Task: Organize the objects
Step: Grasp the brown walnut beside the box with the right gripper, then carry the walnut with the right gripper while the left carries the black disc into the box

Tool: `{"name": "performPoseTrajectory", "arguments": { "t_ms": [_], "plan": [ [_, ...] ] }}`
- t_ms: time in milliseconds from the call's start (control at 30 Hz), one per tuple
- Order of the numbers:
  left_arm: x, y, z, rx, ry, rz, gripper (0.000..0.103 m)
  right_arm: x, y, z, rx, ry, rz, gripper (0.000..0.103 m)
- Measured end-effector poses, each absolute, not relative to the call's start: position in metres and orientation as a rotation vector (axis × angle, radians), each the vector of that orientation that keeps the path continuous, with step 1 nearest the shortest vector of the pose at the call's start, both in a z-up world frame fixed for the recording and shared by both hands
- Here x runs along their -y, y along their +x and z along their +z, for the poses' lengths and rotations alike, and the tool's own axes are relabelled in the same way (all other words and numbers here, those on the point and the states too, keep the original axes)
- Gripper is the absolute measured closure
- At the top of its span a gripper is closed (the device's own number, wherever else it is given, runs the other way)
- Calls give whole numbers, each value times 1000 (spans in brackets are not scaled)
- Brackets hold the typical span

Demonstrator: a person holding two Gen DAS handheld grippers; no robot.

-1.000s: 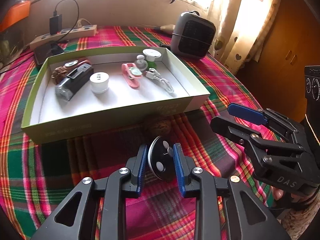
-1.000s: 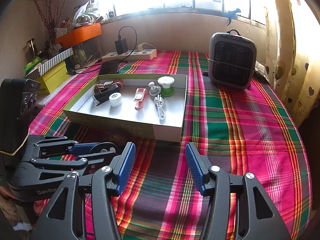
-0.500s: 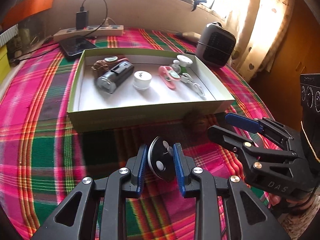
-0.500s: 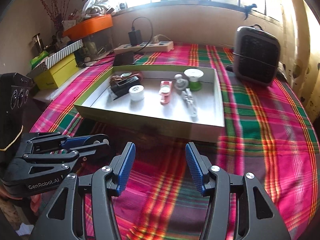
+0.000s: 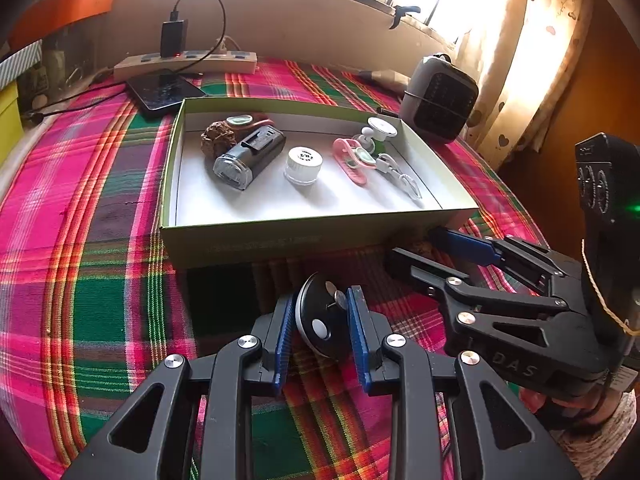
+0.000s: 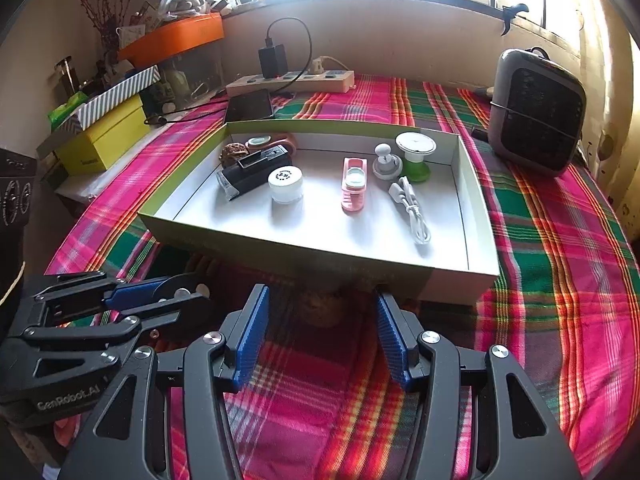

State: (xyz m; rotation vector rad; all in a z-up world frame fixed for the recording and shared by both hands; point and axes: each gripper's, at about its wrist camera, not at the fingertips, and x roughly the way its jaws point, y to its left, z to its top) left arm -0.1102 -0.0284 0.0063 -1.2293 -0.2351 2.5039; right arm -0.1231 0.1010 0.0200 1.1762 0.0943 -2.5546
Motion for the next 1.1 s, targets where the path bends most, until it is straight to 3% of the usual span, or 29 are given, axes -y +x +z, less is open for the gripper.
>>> {"name": "performPoseTrajectory", "arguments": {
  "t_ms": [167,500,1100],
  "plan": [
    [29,-111,6,237,-1228,2500,78,-101,-128,17,-84,1205,-2559,51],
    [28,-111,6,237,-1229,2501,78,-106,-131,15,-70,1231,-2578,71],
    [22,-108,11,172,-1213,2525,79,-107,-122,15,-46,1216,-2533,71]
  ]
}}
